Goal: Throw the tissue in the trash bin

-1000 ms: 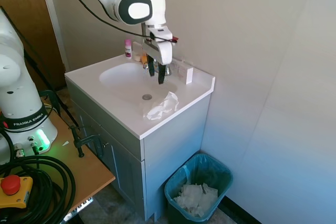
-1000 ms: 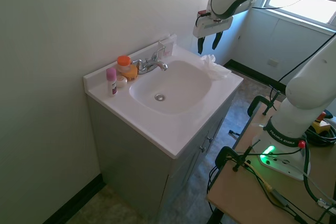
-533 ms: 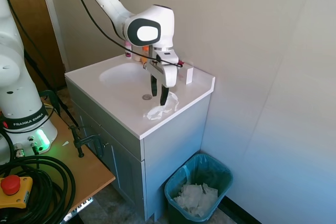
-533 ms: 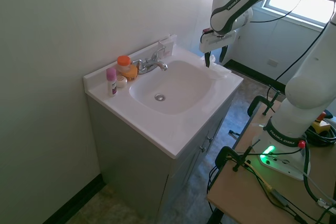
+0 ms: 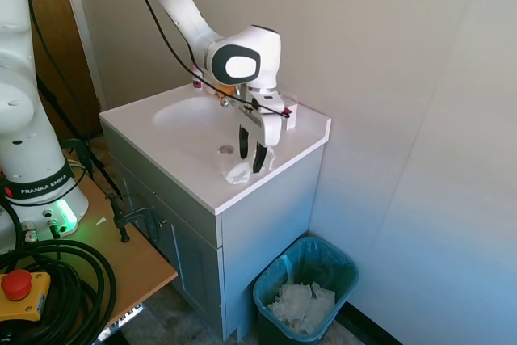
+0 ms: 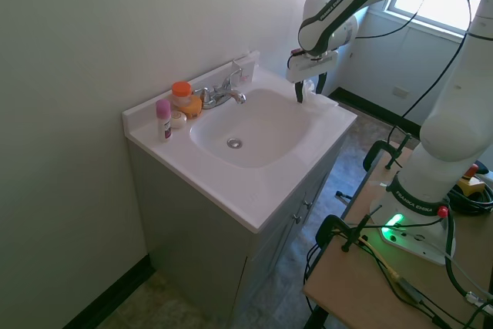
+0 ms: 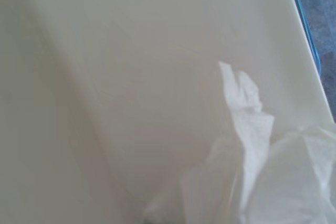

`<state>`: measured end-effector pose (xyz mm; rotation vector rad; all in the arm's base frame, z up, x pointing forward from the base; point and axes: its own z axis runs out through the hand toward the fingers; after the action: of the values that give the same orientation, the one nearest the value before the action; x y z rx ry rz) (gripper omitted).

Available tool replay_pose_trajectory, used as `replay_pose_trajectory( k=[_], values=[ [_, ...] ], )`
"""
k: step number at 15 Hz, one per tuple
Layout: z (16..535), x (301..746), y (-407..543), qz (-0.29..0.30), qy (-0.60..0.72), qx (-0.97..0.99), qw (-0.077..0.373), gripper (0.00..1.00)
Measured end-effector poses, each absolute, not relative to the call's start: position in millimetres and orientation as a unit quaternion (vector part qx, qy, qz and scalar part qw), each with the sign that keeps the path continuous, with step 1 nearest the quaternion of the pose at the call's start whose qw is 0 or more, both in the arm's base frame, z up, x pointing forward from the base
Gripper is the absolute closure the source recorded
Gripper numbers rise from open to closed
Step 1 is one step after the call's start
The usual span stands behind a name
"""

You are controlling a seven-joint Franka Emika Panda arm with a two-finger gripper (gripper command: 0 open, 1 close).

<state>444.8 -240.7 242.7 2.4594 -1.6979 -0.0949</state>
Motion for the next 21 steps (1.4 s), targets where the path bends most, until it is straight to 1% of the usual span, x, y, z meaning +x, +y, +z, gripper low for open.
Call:
replay_pose_trajectory(
  k=[16, 18, 21],
  values=[
    [251.2, 447.6, -255.7, -0.027, -0.572, 0.818, 0.046, 1.0],
    [263.6, 451.0, -256.9, -0.016, -0.568, 0.822, 0.032, 1.0],
    [316.7, 454.5, -265.2, 0.027, -0.576, 0.817, -0.007, 1.0]
  ],
)
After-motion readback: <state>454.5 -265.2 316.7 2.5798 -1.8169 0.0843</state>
